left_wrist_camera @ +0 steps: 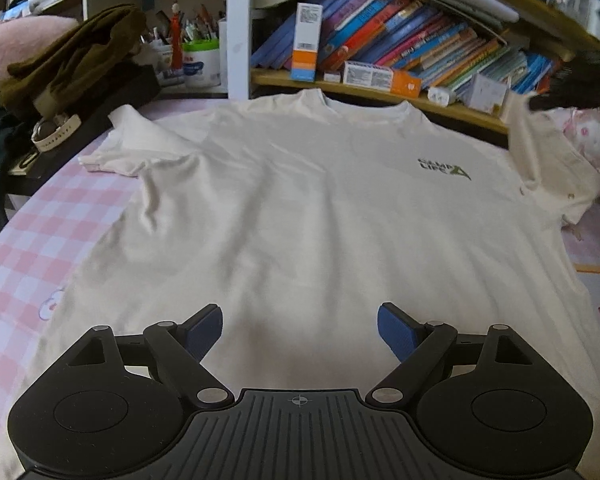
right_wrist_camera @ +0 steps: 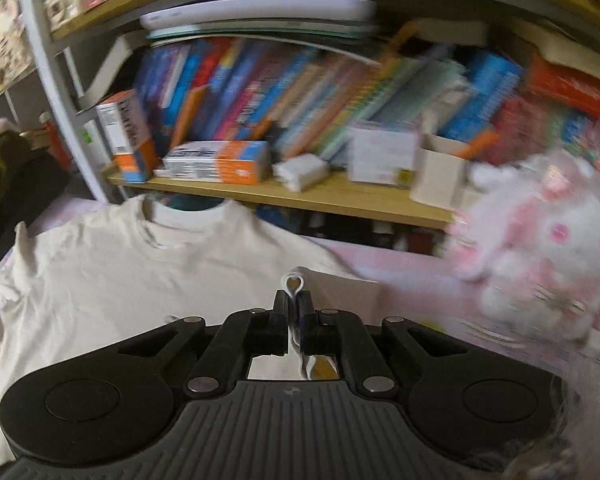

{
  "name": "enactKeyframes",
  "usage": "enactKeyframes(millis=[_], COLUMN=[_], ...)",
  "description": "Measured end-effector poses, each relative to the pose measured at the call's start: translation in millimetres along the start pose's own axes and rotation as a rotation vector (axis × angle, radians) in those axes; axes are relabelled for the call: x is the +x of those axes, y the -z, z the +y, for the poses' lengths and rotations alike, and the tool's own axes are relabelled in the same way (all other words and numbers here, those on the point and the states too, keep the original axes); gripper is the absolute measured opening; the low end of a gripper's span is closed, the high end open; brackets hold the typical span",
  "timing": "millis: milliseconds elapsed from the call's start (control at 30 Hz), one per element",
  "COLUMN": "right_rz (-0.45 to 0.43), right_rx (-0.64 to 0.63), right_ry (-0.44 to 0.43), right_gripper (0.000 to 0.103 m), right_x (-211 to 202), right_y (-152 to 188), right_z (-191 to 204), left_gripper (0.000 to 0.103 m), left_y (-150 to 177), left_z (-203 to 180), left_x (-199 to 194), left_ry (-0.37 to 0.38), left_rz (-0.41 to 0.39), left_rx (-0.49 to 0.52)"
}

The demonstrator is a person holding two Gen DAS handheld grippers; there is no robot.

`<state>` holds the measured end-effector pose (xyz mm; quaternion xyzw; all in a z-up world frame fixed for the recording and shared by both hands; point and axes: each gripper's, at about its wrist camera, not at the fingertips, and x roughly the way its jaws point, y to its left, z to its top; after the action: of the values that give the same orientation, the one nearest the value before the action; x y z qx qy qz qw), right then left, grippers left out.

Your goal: Fold clothes

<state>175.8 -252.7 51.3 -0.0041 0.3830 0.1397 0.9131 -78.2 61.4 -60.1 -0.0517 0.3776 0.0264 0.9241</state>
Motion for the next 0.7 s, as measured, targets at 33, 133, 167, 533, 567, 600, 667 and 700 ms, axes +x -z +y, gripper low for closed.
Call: enactKeyframes(millis=[33, 133, 167, 533, 567, 600, 667, 700], right_rz=[0.004, 0.023, 0.037, 0.033, 0.044, 0.056, 0.091, 0.109], right_rx=[-0.011, -0.035, -0.041, 0.022, 0.027, 0.023, -0.021, -0.047], right_ry=[-0.001, -0.014, -0.028, -0.063, -0.051, -0.048, -0.065, -0.075], right_gripper=[0.004, 0.006, 0.008, 0.048, 0.048, 0.048, 0.048, 0.048], right_x=[8, 39, 53, 41, 36, 32, 25, 22], right_y=[-4, -10, -9, -4, 1, 9, 29, 39], right_z=[14, 57, 72, 59, 51, 46, 46, 47], left_gripper=[0.088, 0.089, 0.089, 0.090, 0.090, 0.090, 0.090, 0.090], left_y=[1, 5, 7, 11, 10, 9, 6, 5], left_z=[7, 26, 31, 57, 54, 52, 47, 44], left_x=[0, -1, -1, 2, 3, 5, 7, 9], left_ry=[0.001, -0.011, -0.017, -0.043, -0.038, -0.033, -0.023, -0.019], left_rz=[0.000, 0.010, 0.015, 0.021, 0.018, 0.015, 0.010, 0.009], left_rx=[-0.006, -0.026, -0.031, -0.096, -0.091, -0.087, -0.077, -0.071])
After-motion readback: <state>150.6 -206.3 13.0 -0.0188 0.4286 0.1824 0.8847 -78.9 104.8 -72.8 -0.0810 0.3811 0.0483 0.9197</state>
